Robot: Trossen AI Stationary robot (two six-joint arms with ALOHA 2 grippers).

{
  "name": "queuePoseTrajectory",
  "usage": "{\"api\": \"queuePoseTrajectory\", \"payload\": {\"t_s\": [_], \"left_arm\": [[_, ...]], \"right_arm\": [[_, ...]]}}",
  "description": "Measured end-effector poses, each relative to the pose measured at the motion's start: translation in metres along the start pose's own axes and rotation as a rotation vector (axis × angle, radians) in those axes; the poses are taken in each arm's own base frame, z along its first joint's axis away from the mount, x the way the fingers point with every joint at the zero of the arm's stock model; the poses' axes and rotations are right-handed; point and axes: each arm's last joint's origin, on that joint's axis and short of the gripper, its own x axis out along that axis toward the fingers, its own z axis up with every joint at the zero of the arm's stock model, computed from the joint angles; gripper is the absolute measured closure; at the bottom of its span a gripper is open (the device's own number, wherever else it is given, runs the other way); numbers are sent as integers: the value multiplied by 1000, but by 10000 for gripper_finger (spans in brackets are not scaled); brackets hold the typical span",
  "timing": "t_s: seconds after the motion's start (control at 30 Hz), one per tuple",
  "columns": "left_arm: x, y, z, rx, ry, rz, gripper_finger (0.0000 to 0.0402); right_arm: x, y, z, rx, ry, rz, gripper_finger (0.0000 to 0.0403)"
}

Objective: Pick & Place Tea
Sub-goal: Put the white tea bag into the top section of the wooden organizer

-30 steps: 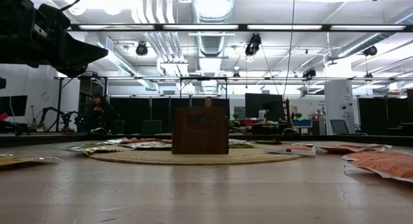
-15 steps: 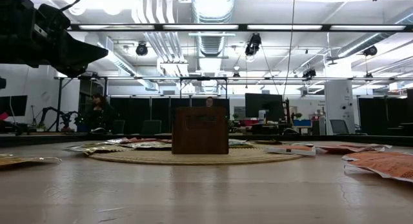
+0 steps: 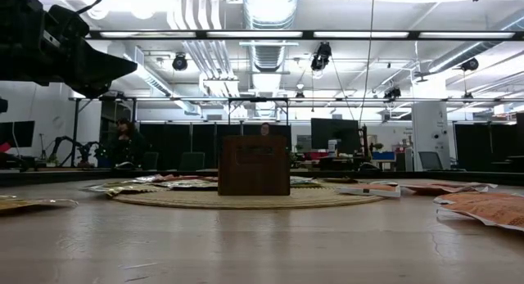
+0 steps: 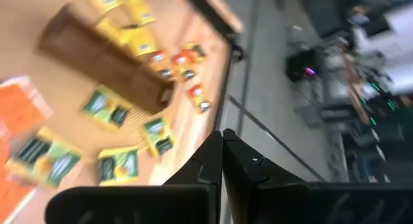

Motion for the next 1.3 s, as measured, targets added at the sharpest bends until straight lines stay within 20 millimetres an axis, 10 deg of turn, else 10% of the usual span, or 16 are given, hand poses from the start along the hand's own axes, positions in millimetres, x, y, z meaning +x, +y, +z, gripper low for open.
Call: {"api": "queuePoseTrajectory", "payload": {"t_s": [0.53,1.3], "left_arm": [[0,0,0,0,0,0,402],[0,0,0,0,0,-1,402]], "right_arm": [[40,23,-3,-416,101,393,394],[68,80,-36,-304,169,721,394]]}}
